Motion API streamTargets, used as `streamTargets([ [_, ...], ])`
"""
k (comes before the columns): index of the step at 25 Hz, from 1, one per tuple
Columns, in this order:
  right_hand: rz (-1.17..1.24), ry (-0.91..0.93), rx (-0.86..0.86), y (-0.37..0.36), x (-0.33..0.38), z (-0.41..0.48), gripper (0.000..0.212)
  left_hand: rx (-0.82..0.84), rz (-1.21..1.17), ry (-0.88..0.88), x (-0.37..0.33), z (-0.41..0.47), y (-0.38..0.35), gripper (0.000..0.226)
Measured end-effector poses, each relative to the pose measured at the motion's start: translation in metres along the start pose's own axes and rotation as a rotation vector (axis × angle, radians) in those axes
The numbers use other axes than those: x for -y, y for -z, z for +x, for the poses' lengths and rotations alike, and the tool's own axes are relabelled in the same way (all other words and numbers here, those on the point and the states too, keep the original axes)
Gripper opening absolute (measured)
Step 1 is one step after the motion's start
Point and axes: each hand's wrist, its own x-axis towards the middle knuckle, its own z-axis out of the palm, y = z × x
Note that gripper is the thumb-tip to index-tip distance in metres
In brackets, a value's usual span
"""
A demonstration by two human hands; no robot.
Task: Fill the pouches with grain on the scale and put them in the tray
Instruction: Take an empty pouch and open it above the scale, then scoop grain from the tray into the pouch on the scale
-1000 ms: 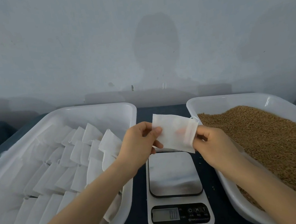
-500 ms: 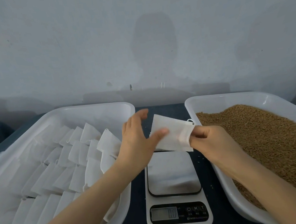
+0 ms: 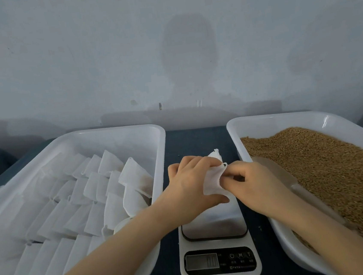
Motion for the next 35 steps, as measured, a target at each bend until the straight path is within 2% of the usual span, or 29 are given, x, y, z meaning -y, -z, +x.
streamTargets([
  [4,0.004,0.010,0.004,-0.001,0.001,0.000,0.012,0.077,-0.029,0.109,-0.002,0.003,0.000,0.069],
  [11,0.021,0.008,-0.019,0.005,0.006,-0.003,0.016,0.130,-0.047,0.175,-0.004,0.003,0.003,0.074],
  [13,0.020,-0.023,-0.089,0.014,0.003,-0.001,0.019,0.146,-0.075,0.209,-0.004,0.003,0.005,0.073],
  [15,-0.104,-0.082,-0.250,0.028,-0.008,0.005,0.019,0.153,-0.123,0.238,-0.004,0.003,0.006,0.072],
  [17,-0.354,-0.198,-0.333,0.045,-0.028,0.008,0.022,0.142,-0.154,0.243,-0.004,0.003,0.007,0.071],
  [18,-0.489,-0.302,-0.296,0.050,-0.039,0.009,0.023,0.142,-0.157,0.242,-0.004,0.003,0.007,0.070],
  [20,-0.683,-0.565,-0.109,0.056,-0.056,0.011,0.026,0.153,-0.150,0.244,-0.004,0.004,0.006,0.071],
  [22,-0.736,-0.729,0.065,0.053,-0.061,0.010,0.022,0.166,-0.147,0.252,-0.003,0.003,0.006,0.071],
  [28,-0.827,-0.739,0.156,0.052,-0.062,0.007,0.026,0.189,-0.151,0.257,-0.006,0.003,0.009,0.070],
  [33,-0.720,-0.776,0.078,0.053,-0.059,0.011,0.030,0.203,-0.138,0.260,-0.007,0.002,0.010,0.069],
  [35,-0.712,-0.804,0.141,0.056,-0.057,0.013,0.029,0.208,-0.133,0.270,-0.007,0.002,0.010,0.069],
])
